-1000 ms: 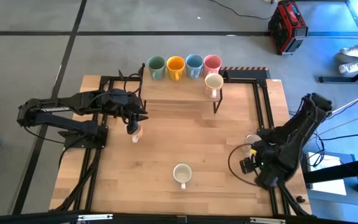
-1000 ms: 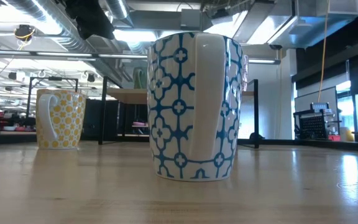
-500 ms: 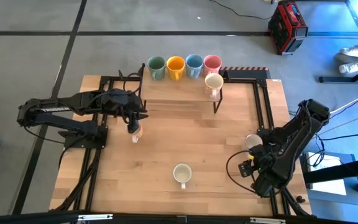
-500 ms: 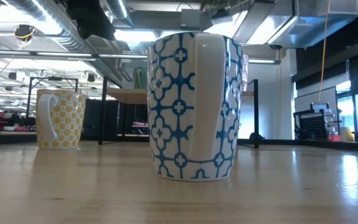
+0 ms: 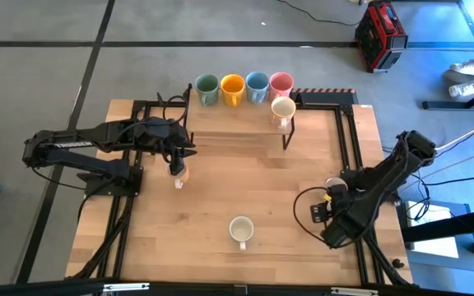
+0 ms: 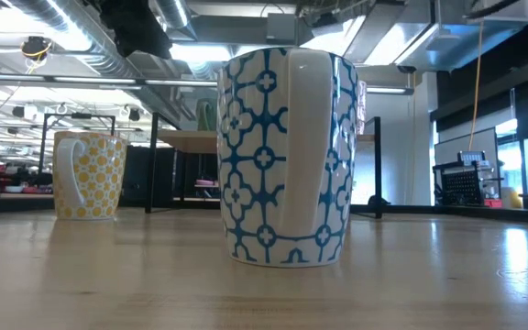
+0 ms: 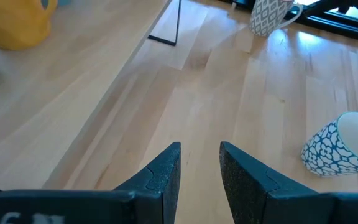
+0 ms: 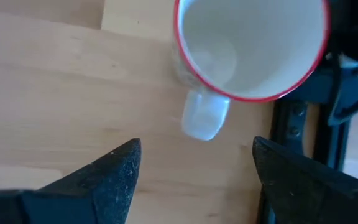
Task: Place coffee mugs
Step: Put the gray patterned mug on the shelf
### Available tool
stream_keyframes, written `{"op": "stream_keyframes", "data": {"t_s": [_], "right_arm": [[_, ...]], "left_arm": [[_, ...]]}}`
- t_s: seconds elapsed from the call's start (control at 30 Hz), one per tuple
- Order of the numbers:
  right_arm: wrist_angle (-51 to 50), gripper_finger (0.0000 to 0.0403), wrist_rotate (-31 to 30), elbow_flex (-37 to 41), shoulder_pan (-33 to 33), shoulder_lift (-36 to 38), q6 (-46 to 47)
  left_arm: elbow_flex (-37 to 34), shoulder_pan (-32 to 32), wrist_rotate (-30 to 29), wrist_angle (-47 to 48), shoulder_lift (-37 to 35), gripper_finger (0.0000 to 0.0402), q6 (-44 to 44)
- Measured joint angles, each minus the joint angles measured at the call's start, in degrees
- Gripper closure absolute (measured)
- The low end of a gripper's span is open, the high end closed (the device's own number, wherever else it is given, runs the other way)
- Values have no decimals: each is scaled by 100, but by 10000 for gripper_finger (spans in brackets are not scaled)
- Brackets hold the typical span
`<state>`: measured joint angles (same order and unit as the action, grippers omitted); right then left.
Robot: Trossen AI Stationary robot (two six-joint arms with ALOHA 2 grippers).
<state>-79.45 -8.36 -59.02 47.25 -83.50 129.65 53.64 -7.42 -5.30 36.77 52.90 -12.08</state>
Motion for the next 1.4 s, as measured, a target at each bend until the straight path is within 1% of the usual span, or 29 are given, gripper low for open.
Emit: {"op": "stream_keyframes", "data": {"t_s": [0.07, 0.23, 0.3, 0.4, 0.5, 0.7, 0.87, 1.23, 1.4], "right_arm": [[140, 116, 27, 0, -134, 0, 6], [189, 149, -197, 117, -302, 4, -20], [216, 162, -95, 281, -313, 2, -18], [572, 176, 170, 587, -304, 0, -19], [928, 186, 232, 829, -303, 0, 32], [665, 213, 231, 1013, -348, 0, 46], [621, 250, 37, 1012, -342, 0, 43], [637, 356, 21, 1005, -342, -13, -236], [637, 357, -5, 1005, -340, -13, -263]], "left_arm": [[-1, 0, 0, 0, 0, 296, 0], [0, 0, 0, 0, 0, 296, 0], [-1, 0, 2, -1, 0, 296, 0], [-1, 0, 2, -1, 0, 296, 0], [-1, 2, 26, -2, 0, 296, 2], [-1, 0, 24, -2, 0, 296, 15], [0, 0, 16, -2, 0, 296, 20], [-1, 0, -17, -2, 0, 296, 66], [-1, 0, -17, -1, 0, 296, 66]]}}
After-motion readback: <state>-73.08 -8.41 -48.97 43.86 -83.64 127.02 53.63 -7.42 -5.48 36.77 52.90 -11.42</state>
